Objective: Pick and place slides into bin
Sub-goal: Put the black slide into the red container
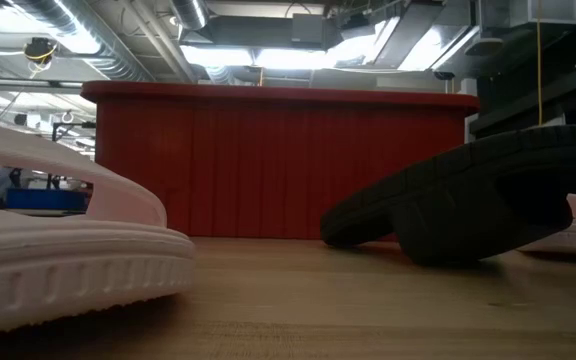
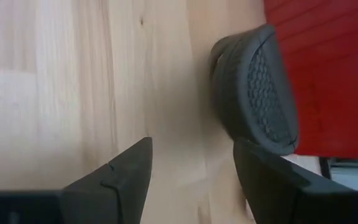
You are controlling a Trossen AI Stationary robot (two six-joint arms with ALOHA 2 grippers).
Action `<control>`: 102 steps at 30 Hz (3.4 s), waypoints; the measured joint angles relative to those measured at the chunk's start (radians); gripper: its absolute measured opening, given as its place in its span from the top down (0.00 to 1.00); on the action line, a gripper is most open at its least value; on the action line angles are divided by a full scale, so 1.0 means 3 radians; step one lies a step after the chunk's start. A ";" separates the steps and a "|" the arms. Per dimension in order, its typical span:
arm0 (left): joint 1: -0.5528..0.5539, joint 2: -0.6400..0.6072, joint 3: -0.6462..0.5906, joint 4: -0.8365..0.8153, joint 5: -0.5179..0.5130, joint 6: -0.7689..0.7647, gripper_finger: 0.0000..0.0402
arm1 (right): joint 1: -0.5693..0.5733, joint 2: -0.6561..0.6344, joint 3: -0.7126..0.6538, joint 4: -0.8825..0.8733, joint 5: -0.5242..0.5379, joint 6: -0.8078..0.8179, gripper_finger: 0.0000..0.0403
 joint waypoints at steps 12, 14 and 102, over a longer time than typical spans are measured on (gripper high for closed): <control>0.0000 0.0001 0.0000 0.0000 0.0000 -0.0001 0.96 | -0.0052 -0.0174 0.0003 -0.0001 0.0325 -0.0598 0.44; 0.0000 0.0001 0.0000 0.0000 0.0000 -0.0001 0.96 | -0.0074 -0.0174 0.0003 -0.0001 0.0327 -0.0713 0.44; -0.0004 0.0001 0.0000 -0.0079 0.0041 -0.0001 0.96 | -0.0571 -0.0181 -0.0344 -0.0015 0.0079 -0.0722 0.57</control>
